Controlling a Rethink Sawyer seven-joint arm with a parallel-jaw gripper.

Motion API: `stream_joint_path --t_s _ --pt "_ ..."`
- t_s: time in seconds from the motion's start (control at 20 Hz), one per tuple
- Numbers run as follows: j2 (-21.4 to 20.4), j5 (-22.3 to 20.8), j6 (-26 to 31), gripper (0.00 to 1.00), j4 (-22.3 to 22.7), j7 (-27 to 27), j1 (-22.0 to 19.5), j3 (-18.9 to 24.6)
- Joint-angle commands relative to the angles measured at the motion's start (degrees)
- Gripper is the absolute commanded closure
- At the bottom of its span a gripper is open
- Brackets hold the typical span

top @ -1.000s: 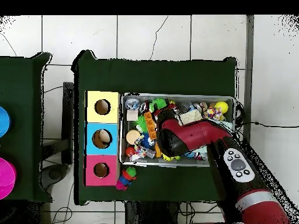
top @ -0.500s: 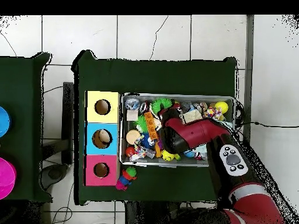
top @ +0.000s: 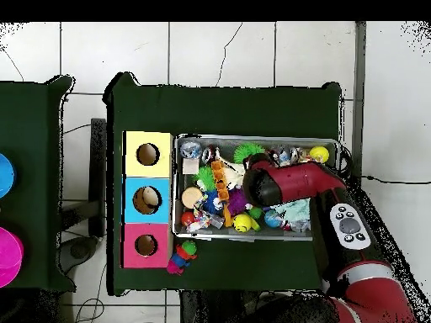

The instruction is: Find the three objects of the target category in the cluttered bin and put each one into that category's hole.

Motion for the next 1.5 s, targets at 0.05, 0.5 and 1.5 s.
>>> stream_joint_path --t_s 0.05,0.5,1.5 --pt "7.81 1.93 23.78 0.00 -2.97 -6.63 -0.58 -4.90" --pt "7.90 5.96 31.85 0.00 0.44 -4.89 -0.39 -2.86" --pt "7.40 15.36 29.77 0.00 11.52 -1.72 -0.55 1.14"
